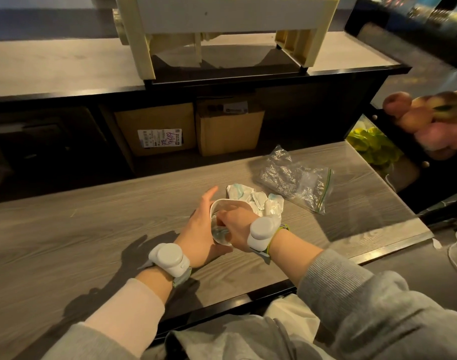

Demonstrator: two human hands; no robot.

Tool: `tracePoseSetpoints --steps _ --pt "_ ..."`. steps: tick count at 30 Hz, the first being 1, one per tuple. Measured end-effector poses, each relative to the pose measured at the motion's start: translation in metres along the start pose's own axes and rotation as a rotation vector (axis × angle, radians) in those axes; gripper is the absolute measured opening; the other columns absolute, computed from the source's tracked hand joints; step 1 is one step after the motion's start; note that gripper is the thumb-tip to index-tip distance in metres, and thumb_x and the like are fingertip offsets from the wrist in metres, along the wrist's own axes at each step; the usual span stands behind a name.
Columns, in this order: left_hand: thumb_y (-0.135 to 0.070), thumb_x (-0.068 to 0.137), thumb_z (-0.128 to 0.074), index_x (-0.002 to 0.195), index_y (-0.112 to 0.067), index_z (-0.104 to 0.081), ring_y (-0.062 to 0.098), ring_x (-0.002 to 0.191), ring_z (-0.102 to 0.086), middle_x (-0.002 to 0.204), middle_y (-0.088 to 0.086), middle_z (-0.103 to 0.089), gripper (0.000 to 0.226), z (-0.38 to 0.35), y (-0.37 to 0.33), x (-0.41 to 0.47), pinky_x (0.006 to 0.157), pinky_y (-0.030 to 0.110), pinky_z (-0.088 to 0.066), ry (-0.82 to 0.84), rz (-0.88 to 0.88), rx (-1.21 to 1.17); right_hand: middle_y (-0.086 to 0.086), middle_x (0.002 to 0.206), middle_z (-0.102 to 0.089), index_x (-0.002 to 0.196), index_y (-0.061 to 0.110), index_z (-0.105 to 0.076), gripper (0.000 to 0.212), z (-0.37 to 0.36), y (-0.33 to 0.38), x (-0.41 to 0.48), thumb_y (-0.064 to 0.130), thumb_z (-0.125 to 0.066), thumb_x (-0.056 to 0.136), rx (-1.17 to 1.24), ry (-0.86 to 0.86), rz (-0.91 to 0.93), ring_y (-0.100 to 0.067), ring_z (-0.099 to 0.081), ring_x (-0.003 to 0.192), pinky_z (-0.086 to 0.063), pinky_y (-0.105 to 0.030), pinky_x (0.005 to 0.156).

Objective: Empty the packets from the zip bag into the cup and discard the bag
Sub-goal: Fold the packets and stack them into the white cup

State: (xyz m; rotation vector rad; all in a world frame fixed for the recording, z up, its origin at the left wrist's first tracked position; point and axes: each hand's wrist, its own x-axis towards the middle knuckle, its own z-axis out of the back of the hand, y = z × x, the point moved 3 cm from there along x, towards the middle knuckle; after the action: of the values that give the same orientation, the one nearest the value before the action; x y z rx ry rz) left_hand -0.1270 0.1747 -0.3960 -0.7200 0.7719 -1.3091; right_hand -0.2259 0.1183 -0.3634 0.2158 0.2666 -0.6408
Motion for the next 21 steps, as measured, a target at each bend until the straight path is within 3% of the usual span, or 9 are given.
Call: tracePoseSetpoints --steps 3,11,16,21 --pt "-0.042 0.05 -0.09 0.136 -0.063 0.01 0.022 0.131 -0.045 0.146 -0.001 -0.041 0.134 0.0 -0.001 -0.001 0.107 0.053 -0.039 0.005 -0.019 -0.006 -0.011 0.115 -0.064 0.115 0.005 -0.056 0.03 -0.002 0.002 0.001 0.013 -0.057 0.086 0.024 -0.059 0.004 -0.028 -0.061 0.108 -0.048 -0.035 0.091" --pt "-0.033 0.053 -0.091 0.131 -0.066 0.007 0.02 0.124 -0.051 0.14 0.001 -0.045 0.13 0.009 0.003 -0.002 0.105 0.048 -0.043 -0.038 -0.021 -0.08 -0.014 0.124 -0.055 0.124 0.007 -0.05 0.044 -0.001 -0.005 0.005 0.013 -0.063 0.082 0.162 -0.109 0.003 -0.031 -0.055 0.113 -0.048 -0.034 0.089" --pt "-0.028 0.053 -0.092 0.137 -0.059 0.003 0.015 0.113 -0.056 0.128 -0.006 -0.046 0.13 0.017 0.017 0.002 0.099 0.037 -0.048 -0.08 0.018 -0.094 -0.005 0.11 -0.057 0.112 0.014 -0.059 0.027 0.014 -0.013 -0.003 0.017 -0.062 0.086 0.392 -0.399 0.013 -0.023 -0.058 0.097 -0.047 -0.031 0.084" --pt "-0.028 0.049 -0.092 0.137 -0.056 0.001 0.018 0.109 -0.058 0.128 -0.001 -0.05 0.132 0.031 0.037 0.004 0.09 0.035 -0.05 -0.163 0.112 -0.097 -0.001 0.103 -0.059 0.105 0.014 -0.062 0.018 0.016 -0.039 -0.009 0.013 -0.061 0.087 0.537 -0.608 -0.111 -0.015 -0.057 0.089 -0.05 -0.031 0.081"
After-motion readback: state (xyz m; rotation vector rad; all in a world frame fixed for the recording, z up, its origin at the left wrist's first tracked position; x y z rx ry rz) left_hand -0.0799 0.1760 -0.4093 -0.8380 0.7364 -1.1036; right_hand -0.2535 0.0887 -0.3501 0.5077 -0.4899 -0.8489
